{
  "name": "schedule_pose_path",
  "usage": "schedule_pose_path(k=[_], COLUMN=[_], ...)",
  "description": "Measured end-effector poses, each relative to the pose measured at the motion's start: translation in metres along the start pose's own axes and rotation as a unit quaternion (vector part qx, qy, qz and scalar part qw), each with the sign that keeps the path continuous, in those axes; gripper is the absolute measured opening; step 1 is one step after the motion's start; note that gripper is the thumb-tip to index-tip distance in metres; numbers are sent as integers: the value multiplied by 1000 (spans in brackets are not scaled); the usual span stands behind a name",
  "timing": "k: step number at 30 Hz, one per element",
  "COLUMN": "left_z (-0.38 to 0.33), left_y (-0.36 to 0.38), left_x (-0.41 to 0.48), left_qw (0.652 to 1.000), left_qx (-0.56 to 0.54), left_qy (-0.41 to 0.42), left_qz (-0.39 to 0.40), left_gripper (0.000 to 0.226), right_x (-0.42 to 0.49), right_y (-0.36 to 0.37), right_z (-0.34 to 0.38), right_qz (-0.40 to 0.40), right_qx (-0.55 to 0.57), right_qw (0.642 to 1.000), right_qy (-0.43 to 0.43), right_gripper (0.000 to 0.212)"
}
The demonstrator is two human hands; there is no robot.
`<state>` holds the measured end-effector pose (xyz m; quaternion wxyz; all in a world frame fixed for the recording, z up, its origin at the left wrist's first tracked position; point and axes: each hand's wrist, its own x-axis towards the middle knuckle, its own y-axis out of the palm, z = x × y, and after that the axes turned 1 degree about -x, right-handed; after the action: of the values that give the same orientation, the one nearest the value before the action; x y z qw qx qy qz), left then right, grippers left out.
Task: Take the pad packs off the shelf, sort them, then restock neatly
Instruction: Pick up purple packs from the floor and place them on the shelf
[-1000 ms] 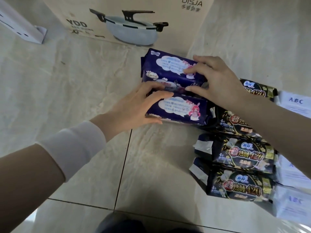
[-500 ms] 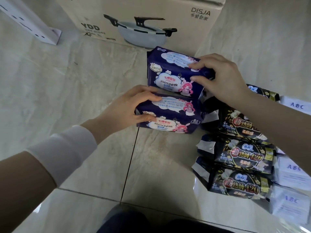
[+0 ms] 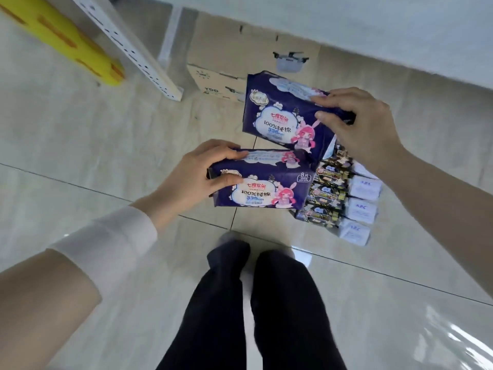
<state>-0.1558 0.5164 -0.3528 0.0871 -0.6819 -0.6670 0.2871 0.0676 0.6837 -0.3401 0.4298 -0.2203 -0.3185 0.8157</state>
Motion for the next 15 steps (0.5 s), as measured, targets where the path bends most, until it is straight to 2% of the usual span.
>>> schedule_pose_path(k=[4, 8, 15], left_z=[-109, -204, -296], left_y=[-46, -91, -144], left_x=[-39, -75, -123], left_qw=[1000, 1000, 994], left_qx=[11, 19, 57], left_qy=[0, 15, 76], left_qz=[-8, 14, 56], left_gripper=[39, 37, 30], right_x=[-35, -74, -145], right_y=[-97, -179, -258], right_z=[80, 149, 230], right_qz=[-4, -44, -126], right_qx=[-2, -7, -8], right_qw=[1000, 999, 992], right_qy=[4, 8, 12], right_gripper=[27, 28, 28])
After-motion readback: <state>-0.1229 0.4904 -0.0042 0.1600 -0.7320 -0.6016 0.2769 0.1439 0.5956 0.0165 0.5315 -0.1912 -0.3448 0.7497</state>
